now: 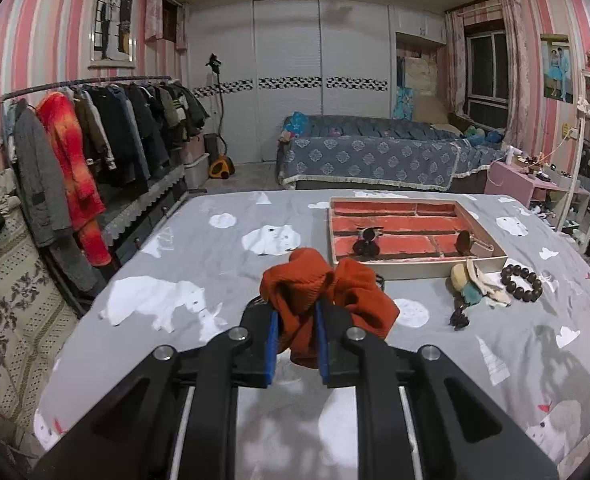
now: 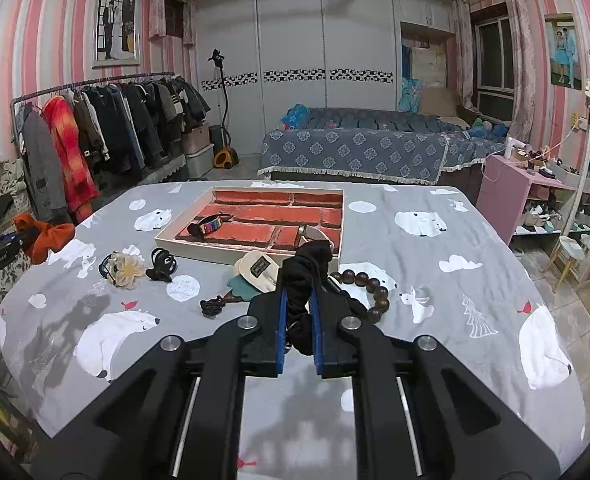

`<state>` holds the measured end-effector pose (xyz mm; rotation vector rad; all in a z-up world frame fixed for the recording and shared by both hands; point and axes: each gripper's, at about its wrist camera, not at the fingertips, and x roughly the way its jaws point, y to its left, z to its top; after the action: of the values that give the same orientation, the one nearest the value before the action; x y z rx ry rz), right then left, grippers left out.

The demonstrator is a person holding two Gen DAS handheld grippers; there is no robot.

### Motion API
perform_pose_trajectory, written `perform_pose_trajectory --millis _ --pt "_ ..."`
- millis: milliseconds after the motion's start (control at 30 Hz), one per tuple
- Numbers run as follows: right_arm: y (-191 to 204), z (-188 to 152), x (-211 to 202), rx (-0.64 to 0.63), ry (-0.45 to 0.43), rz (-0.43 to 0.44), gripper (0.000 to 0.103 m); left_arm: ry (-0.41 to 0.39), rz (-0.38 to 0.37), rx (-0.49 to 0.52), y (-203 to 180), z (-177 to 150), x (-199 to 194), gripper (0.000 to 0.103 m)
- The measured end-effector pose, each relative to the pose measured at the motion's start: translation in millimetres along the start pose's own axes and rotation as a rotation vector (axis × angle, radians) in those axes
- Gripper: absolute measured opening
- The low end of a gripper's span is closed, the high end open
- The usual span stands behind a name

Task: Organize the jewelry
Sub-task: 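Carry the scrunchie and hair tie over the tray with both tools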

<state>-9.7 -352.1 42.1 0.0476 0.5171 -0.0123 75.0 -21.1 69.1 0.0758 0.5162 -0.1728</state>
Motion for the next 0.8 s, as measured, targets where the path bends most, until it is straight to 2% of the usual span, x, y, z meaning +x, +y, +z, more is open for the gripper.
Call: perform_pose_trajectory --millis 167,267,300,433,633,800 --pt "-2 22 31 -0.018 -0.001 0.009 0.011 -0.019 -0.021 0.004 -12 29 32 0.016" --pt "-5 44 60 -0.015 0.010 0.049 0.011 -0.042 -0.052 0.009 -24 54 53 0.016" --pt "-4 48 66 -0.023 0.011 0.043 0.011 -0.047 -0.076 0.005 -29 65 61 0.016" --pt "-2 75 112 -0.046 0.029 0.027 0.011 -0.067 -0.088 0.007 -46 104 99 0.016" --pt "-5 117 182 -0.049 0.057 0.004 0.011 -0.005 -0.079 0.021 -70 141 182 0.016" --pt "-7 140 237 -0.052 0.100 0.002 0.011 0.101 -0.061 0.026 -85 142 263 0.016"
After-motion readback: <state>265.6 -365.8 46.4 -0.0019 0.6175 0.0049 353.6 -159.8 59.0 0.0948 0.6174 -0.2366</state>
